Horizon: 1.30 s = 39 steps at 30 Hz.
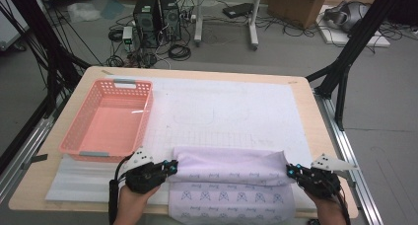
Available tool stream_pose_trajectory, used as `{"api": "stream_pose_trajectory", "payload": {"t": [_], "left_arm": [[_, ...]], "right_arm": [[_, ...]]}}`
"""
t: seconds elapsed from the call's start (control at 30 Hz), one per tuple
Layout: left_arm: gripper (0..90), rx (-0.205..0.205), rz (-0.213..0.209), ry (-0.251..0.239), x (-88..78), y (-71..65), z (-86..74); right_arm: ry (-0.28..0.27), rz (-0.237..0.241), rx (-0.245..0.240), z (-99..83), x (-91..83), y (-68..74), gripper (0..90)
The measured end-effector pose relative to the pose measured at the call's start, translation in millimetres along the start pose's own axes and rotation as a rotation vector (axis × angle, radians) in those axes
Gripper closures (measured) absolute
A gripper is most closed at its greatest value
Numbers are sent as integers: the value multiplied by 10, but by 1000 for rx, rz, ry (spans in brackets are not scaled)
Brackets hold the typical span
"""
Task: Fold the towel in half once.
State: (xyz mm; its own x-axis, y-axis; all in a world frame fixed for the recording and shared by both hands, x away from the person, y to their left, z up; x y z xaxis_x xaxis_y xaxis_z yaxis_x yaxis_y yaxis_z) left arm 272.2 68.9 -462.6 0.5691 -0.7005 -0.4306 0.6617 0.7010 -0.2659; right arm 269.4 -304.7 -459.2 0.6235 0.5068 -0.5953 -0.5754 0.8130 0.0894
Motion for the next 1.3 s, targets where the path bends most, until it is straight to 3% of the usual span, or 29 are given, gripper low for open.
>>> {"api": "stream_pose_trajectory", "payload": {"t": [0.2, 0.27, 0.33, 0.43, 0.5, 0.6, 0.7, 0.77, 0.8, 0.83, 0.9, 0.93, 1.13, 1.23, 1.3], "left_arm": [[848, -27, -7, 77, 34, 18, -266], [757, -29, 3, 58, 31, 50, -228], [614, -37, 15, 16, 16, 108, -116], [539, -37, 31, -26, 38, 210, 69], [523, -41, 56, -16, 130, 302, 137], [511, -48, 95, 13, 311, 438, 167], [505, -63, 96, 45, 462, 504, 143], [504, -50, 109, 56, 522, 528, 128], [500, -54, 116, 60, 545, 543, 118], [492, -56, 118, 64, 562, 559, 110], [479, -54, 135, 71, 582, 594, 95], [469, -52, 144, 74, 586, 608, 89], [437, -55, 154, 100, 575, 658, 43], [428, -46, 148, 122, 599, 622, 15], [437, -35, 137, 127, 616, 581, 7]], "right_arm": [[105, 27, 9, -284, 55, 92, 849], [135, 16, 6, -347, 45, 91, 726], [98, -3, 34, -307, -16, 45, 641], [-3, -47, 81, -101, -132, -122, 623], [-14, -69, 88, -20, -110, -216, 649], [13, -67, 86, 52, 90, -305, 678], [68, -17, 54, 54, 401, -286, 751], [110, -17, 48, 22, 595, -317, 786], [136, -40, 48, -7, 673, -371, 807], [112, -45, 55, 10, 715, -421, 828], [108, -130, 43, 39, 730, -560, 847], [104, -149, 42, 48, 733, -591, 854], [59, -150, 72, 78, 572, -534, 673], [80, -129, 100, 4, 517, -506, 595], [115, -123, 89, -85, 539, -480, 559]]}}
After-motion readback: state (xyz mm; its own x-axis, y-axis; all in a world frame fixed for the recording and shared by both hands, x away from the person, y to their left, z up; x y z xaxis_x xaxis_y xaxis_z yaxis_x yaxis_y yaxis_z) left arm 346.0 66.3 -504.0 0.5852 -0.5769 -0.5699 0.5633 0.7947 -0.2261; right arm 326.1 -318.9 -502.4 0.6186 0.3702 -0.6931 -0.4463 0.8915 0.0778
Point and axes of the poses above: each handheld gripper's, and its own axes: x roughly forward along the jaws, z roughly out of its top, y roughly to its left, the point moved 9 cm from there along x, roughly forward along the jaws, and after that the axes turned 1 degree about z, right-handed, at the moved point
